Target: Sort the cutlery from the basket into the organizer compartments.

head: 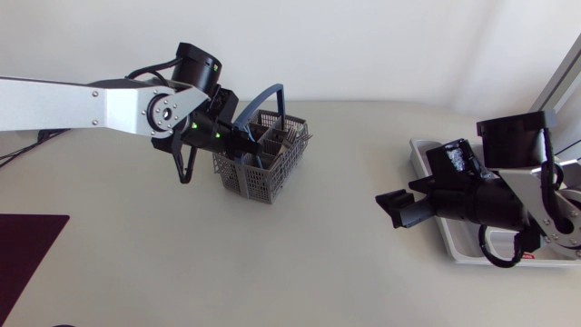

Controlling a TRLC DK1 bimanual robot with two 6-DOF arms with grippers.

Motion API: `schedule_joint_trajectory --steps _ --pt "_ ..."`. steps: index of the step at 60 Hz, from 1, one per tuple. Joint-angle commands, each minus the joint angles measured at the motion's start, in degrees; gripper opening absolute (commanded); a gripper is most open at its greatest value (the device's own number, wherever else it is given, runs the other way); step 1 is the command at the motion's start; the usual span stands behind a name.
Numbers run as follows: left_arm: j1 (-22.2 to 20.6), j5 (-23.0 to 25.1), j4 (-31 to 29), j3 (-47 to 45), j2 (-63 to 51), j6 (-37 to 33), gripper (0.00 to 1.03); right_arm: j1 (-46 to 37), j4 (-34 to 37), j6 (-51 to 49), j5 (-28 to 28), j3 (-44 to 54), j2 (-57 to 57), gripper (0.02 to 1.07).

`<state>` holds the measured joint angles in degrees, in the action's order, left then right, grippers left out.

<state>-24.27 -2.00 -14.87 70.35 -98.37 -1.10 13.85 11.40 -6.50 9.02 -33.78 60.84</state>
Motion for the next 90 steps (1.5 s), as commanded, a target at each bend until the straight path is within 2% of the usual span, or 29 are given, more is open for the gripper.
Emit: schedule_joint_trajectory --steps 1,15,30,31,34,41,47,53,56,64,67,77,81,83,90 --pt "-0.25 -0.11 0.46 -1.88 1.34 0.58 0.04 0.48 -0.15 -0.79 0.21 -0.50 0.95 1.02" --pt "-0.86 2.79 0.02 -10.76 10.39 -1.62 0.04 0.39 -0.41 -1.14 0.21 -0.67 0.77 1.02" --pt "-1.74 6.66 -5.87 -19.46 23.31 -3.29 0.04 1.36 0.12 -0.97 0.12 -0.50 -1.16 1.02" --pt "-1.92 6.66 -5.87 -20.25 24.01 -3.55 0.06 1.53 0.12 -0.88 0.12 -0.41 -1.34 1.02" --pt "-2.36 6.66 -5.87 -21.92 25.07 -4.35 0.24 2.24 0.55 -0.97 0.12 -0.32 -1.69 1.02" --pt "-2.62 6.66 -6.22 -24.20 27.09 -5.14 0.46 5.49 2.66 -0.35 0.12 -0.67 -3.62 1.02" --pt "-2.62 6.66 -6.40 -25.61 30.34 -6.72 0.73 7.42 3.37 -0.35 -0.23 -0.85 -6.00 1.02" --pt "-2.62 6.66 -6.48 -26.40 32.63 -8.39 0.73 7.42 3.10 -0.35 -0.14 -2.08 -4.59 1.01" --pt "-2.62 6.66 -7.27 -26.40 33.59 -9.09 0.73 7.42 2.66 -0.44 0.04 -3.49 -2.22 0.98" --pt "-2.71 6.66 -10.79 -26.49 37.37 -11.03 0.73 7.42 2.14 -0.18 1.62 -8.58 5.61 0.91" --pt "-2.71 6.66 -12.20 -27.10 39.13 -12.08 0.70 7.25 1.87 0.44 2.76 -10.78 8.86 0.84" --pt "-1.39 6.83 -14.13 -30.53 43.61 -15.95 0.40 6.46 -1.82 2.90 4.69 -17.81 19.32 0.45" --pt "-0.16 7.98 -14.13 -33.17 45.63 -18.76 0.13 5.67 -2.26 4.48 6.45 -21.94 25.21 0.28" --pt "0.28 8.50 -14.04 -34.22 46.16 -19.90 0.05 5.40 -2.26 4.74 6.89 -23.44 27.23 0.22" --pt "1.77 9.65 -13.08 -37.39 46.95 -23.95 0.04 4.79 -3.40 7.03 8.83 -28.01 33.47 0.16"
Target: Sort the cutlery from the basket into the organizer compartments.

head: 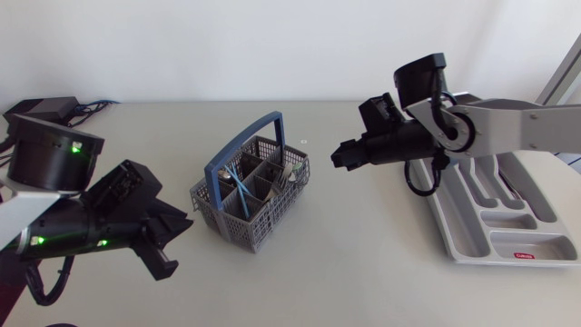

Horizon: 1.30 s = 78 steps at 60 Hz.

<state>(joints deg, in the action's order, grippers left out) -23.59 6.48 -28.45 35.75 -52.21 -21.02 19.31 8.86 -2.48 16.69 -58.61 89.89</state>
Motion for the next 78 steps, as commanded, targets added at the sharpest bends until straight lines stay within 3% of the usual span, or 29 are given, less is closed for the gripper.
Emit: schedule_joint_trajectory --steps 1,20,38,51,78 --pt "1.45 1.69 0.76 -3.40 0.79 -4.74 0.04 -0.85 -0.95 3.36 1.59 -3.71 5.21 0.16" --pt "3.12 4.95 12.63 -6.83 -8.70 -9.39 0.04 -1.12 -1.04 9.07 5.99 -17.77 20.24 0.13" --pt "8.57 6.53 26.25 -7.53 -19.34 -9.92 0.04 1.70 -0.07 10.22 9.86 -24.18 27.18 0.13" --pt "9.71 6.62 34.34 -6.66 -25.93 -9.48 0.04 2.22 1.24 9.16 14.60 -16.98 20.77 0.12" --pt "10.41 6.62 40.75 -1.21 -34.89 -8.16 0.04 3.98 2.74 7.23 13.37 0.78 5.12 0.12"
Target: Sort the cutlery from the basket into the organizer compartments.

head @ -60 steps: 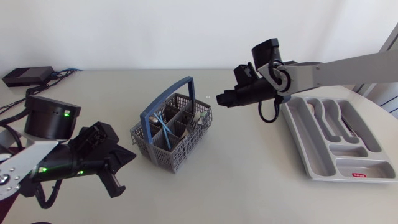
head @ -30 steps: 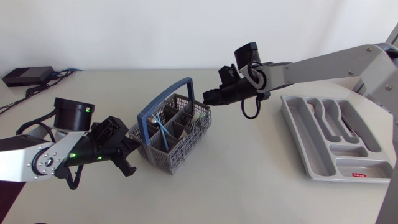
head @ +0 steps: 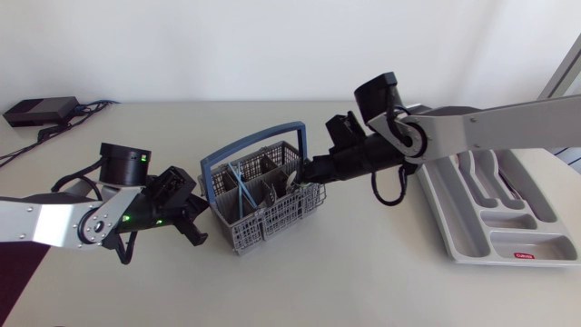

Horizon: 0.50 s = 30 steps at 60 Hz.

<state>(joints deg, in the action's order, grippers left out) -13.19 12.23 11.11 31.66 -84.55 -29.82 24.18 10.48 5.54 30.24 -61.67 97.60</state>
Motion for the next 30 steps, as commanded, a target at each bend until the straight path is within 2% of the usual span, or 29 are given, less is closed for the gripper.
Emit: schedule_joint_trajectory --steps 1,12,21,30 --pt "0.09 0.87 1.19 3.14 -2.72 0.64 0.04 -1.33 1.12 -0.79 -0.27 4.10 -2.94 0.12" --pt "0.97 0.87 1.28 5.34 -4.57 0.64 0.04 -6.87 0.24 -0.88 -1.50 4.89 -4.97 0.12" --pt "1.15 0.87 1.28 5.43 -4.66 0.64 0.04 -8.36 -1.60 -0.79 -4.05 5.07 -4.70 0.12" --pt "1.15 0.87 1.72 6.66 -6.15 0.64 0.04 -7.84 -3.62 -0.62 -5.10 3.93 0.22 0.12"
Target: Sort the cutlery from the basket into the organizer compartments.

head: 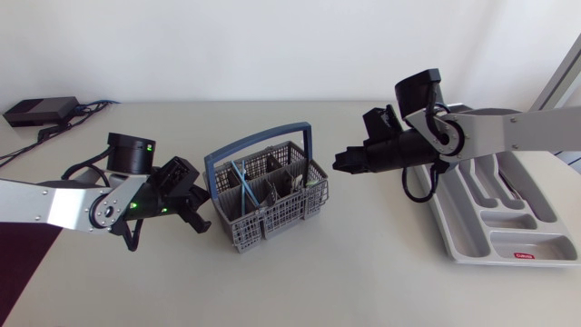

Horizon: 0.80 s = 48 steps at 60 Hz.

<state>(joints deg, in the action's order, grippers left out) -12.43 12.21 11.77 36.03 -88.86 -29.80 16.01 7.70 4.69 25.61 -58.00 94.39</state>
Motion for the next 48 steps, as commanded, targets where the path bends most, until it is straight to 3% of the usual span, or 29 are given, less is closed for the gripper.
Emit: schedule_joint_trajectory --steps 1,12,48 --pt "0.38 0.89 1.15 2.46 -2.11 0.62 0.04 0.51 -1.02 0.32 -0.47 0.17 3.78 0.12" --pt "0.38 0.89 2.29 4.31 -4.48 1.33 0.04 2.80 -1.11 0.67 -0.29 -0.36 5.10 0.12" --pt "-1.81 1.59 1.33 17.32 -14.06 2.20 0.04 6.40 -0.50 -0.21 1.82 9.04 -6.50 0.12"
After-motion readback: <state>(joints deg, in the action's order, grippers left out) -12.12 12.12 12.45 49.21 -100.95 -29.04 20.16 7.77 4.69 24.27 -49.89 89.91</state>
